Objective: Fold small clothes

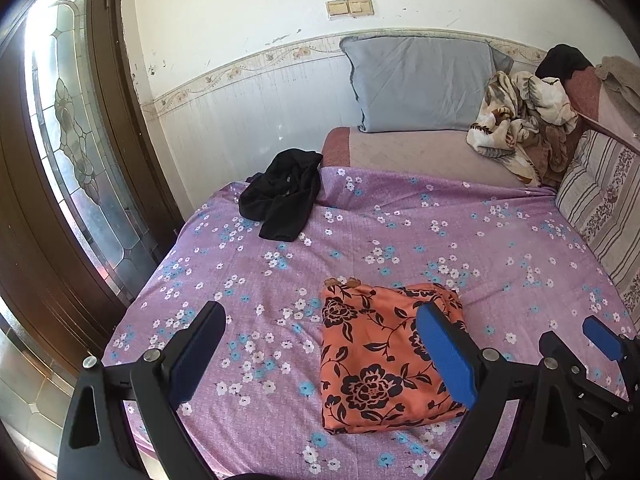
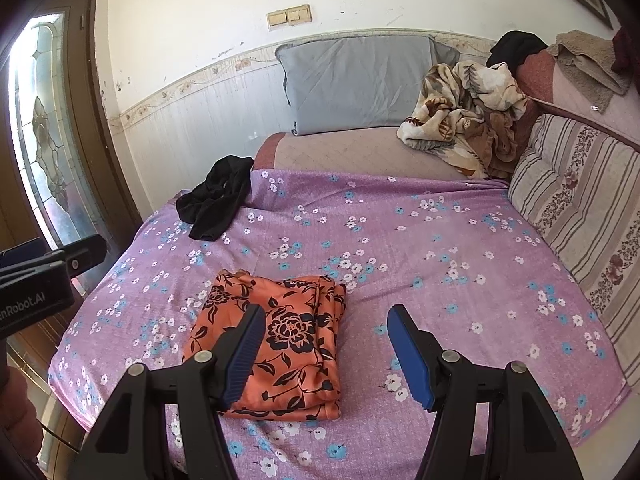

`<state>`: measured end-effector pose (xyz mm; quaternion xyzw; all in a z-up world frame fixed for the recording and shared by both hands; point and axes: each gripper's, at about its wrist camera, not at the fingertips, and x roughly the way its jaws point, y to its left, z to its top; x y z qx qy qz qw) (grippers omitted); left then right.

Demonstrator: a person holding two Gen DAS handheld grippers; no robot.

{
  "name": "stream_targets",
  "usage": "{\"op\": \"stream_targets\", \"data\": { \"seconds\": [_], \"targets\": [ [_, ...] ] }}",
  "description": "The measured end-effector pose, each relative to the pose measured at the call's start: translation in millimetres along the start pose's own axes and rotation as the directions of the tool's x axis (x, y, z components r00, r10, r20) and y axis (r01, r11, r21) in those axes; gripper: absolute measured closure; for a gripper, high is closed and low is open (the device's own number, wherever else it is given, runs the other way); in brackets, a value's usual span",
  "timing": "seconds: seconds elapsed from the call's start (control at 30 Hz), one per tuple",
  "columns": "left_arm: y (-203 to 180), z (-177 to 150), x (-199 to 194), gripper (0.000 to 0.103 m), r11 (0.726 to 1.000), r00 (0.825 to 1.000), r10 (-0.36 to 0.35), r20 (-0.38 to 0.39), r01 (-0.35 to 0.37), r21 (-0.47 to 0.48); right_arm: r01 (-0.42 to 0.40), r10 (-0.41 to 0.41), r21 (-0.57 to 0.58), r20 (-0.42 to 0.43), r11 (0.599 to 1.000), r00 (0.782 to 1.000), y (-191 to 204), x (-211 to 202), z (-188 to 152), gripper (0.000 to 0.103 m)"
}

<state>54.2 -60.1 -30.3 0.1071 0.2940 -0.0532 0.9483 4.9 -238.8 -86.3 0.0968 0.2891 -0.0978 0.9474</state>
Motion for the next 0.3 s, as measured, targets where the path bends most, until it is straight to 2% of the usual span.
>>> {"op": "stream_targets", "data": {
  "seconds": [0.17, 0.3],
  "targets": [
    [7, -1, 17, 0.007, 1.0, 1.0, -0.013, -0.014, 0.013, -0.011, 0.004, -0.004, -0.008, -0.012, 1.0, 1.0, 8, 14, 2, 0.036],
    [28, 2, 45, 0.007, 0.992, 0.994, -0.098, -0.049, 0.093, -0.083, -0.017, 0.017, 0.008, -0.041, 1.0, 0.999, 5, 34, 8, 0.036]
  ]
}}
